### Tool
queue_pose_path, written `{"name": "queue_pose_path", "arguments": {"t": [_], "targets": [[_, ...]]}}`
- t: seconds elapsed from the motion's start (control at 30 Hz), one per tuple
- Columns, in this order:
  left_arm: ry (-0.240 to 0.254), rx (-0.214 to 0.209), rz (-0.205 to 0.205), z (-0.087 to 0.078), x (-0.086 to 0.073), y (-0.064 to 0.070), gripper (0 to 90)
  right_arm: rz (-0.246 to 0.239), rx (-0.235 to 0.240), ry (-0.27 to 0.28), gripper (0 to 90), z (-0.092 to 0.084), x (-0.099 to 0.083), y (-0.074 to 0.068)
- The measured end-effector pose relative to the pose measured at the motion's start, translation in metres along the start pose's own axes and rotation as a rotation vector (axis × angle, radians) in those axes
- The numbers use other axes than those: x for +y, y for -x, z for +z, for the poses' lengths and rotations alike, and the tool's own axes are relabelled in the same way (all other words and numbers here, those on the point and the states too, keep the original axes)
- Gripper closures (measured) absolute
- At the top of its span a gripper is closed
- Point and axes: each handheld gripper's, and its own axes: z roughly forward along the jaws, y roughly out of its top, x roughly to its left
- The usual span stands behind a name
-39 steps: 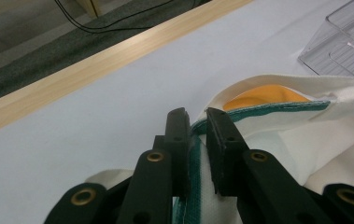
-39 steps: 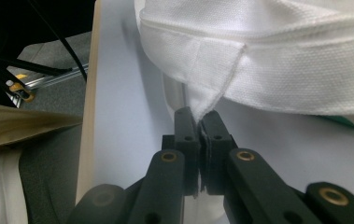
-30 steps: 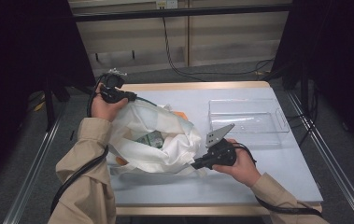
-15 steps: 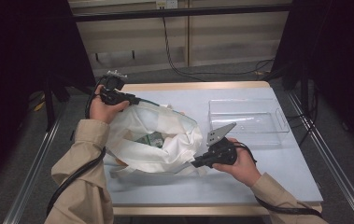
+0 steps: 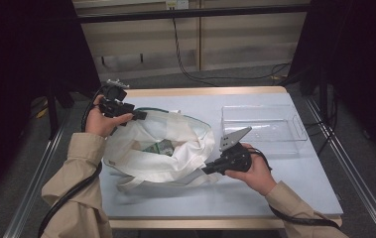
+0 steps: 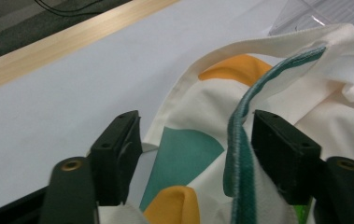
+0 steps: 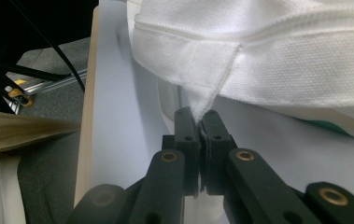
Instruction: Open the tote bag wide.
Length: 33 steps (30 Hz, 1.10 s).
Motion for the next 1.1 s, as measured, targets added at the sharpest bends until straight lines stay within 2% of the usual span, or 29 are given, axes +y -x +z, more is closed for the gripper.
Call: {"name": "queue_pose_path", "arguments": {"t": [0.1,0.17,0.27,0.33,0.43,0.47,0.53,0.6,0.73,0.77,0.83,0.87,0.9,0.97,1.0,1.03,1.07,1.1], "targets": [[0.001,-0.010,0.006,-0.002,0.000,-0.001,28.9,0.006,0.000,0.003,87.2,-0.001,-0.001,0.001],[0.000,-0.001,-0.014,-0.002,0.001,0.001,21.7,0.006,0.000,0.003,87.2,-0.002,-0.002,0.001],[-0.020,0.001,-0.001,-0.004,0.001,0.000,19.1,0.010,-0.002,0.003,87.1,-0.003,-0.002,0.001],[-0.005,0.013,-0.020,-0.006,0.001,-0.001,18.6,0.008,-0.001,0.002,87.1,-0.003,-0.001,0.001],[-0.016,0.004,-0.009,-0.007,0.000,-0.002,16.3,0.003,-0.001,0.006,87.0,-0.004,0.001,0.002],[-0.011,0.021,-0.012,-0.008,0.001,-0.002,16.3,0.002,-0.003,0.008,87.1,-0.003,0.001,0.002],[0.006,0.008,-0.009,-0.011,0.002,-0.002,16.4,0.006,-0.004,0.008,87.1,-0.003,0.001,0.002],[-0.020,0.002,-0.007,-0.012,0.002,-0.002,13.6,0.008,-0.006,0.007,87.1,-0.003,0.001,0.002],[-0.012,-0.004,-0.022,-0.012,-0.002,-0.002,13.2,0.008,-0.005,0.009,87.0,-0.004,0.002,0.002],[-0.017,-0.028,-0.021,-0.011,-0.005,-0.001,13.8,0.004,-0.008,0.012,87.1,-0.004,0.002,0.001],[-0.023,-0.021,-0.027,-0.010,-0.007,0.000,15.6,0.012,-0.008,0.011,87.1,-0.003,0.002,0.001],[-0.038,-0.038,-0.047,-0.007,-0.011,0.002,18.2,0.011,-0.009,0.013,87.1,-0.002,0.002,0.001],[-0.068,-0.047,-0.028,-0.007,-0.012,0.002,20.4,0.012,-0.009,0.016,87.0,-0.002,0.002,0.001],[-0.068,-0.051,-0.021,-0.005,-0.014,0.004,26.5,0.014,-0.010,0.018,87.1,-0.001,0.002,0.002],[-0.076,-0.062,-0.014,-0.003,-0.016,0.004,26.5,0.014,-0.010,0.018,87.1,-0.001,0.002,0.002],[-0.085,-0.073,-0.025,0.002,-0.019,0.006,34.0,0.019,-0.015,0.027,87.1,-0.001,0.002,0.003],[-0.085,-0.073,-0.025,0.002,-0.019,0.006,37.7,0.027,-0.015,0.032,87.1,-0.001,0.002,0.003],[-0.100,-0.084,-0.002,0.004,-0.019,0.004,37.7,0.027,-0.015,0.032,87.1,-0.001,0.002,0.003]]}}
